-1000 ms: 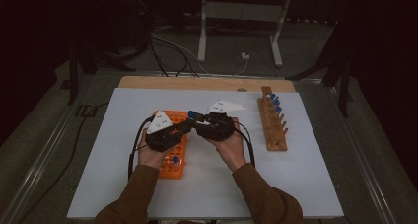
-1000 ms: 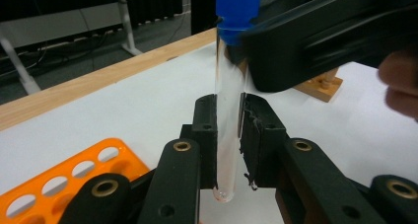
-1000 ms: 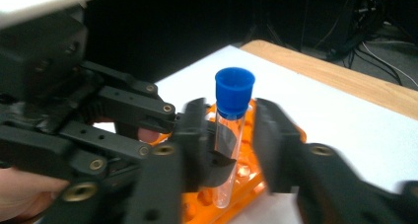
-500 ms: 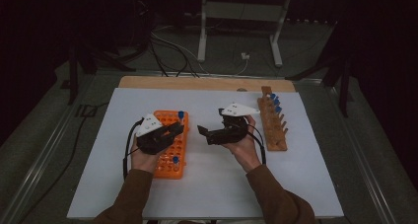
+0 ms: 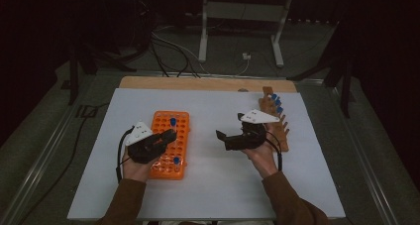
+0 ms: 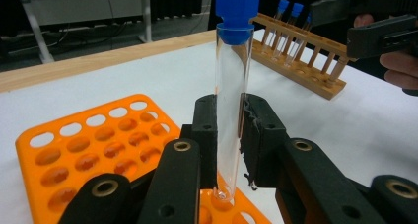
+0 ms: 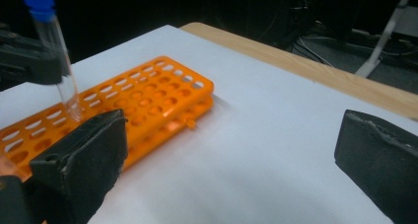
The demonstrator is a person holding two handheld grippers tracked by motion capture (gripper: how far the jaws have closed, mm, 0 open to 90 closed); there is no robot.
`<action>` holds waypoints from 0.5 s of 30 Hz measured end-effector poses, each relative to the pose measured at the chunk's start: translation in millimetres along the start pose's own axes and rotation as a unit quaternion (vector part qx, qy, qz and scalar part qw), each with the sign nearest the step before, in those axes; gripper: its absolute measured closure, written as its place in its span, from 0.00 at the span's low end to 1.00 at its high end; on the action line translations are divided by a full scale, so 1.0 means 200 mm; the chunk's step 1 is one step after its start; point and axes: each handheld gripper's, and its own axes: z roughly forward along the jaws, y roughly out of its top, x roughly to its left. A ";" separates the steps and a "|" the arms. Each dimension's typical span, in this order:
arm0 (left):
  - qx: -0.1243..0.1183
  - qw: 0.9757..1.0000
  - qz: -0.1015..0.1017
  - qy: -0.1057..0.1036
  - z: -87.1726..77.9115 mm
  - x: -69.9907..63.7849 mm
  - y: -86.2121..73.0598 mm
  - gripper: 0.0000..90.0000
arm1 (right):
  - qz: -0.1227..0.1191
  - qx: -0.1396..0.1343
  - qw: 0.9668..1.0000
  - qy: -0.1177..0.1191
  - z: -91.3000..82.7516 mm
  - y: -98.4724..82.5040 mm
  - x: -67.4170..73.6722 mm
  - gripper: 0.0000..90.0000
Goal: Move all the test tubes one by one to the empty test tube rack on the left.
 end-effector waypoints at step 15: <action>0.012 1.000 -0.004 -0.007 -0.09 -0.05 -0.10 0.87 | 0.021 -0.011 0.999 -0.045 -0.28 -0.18 -0.18 0.00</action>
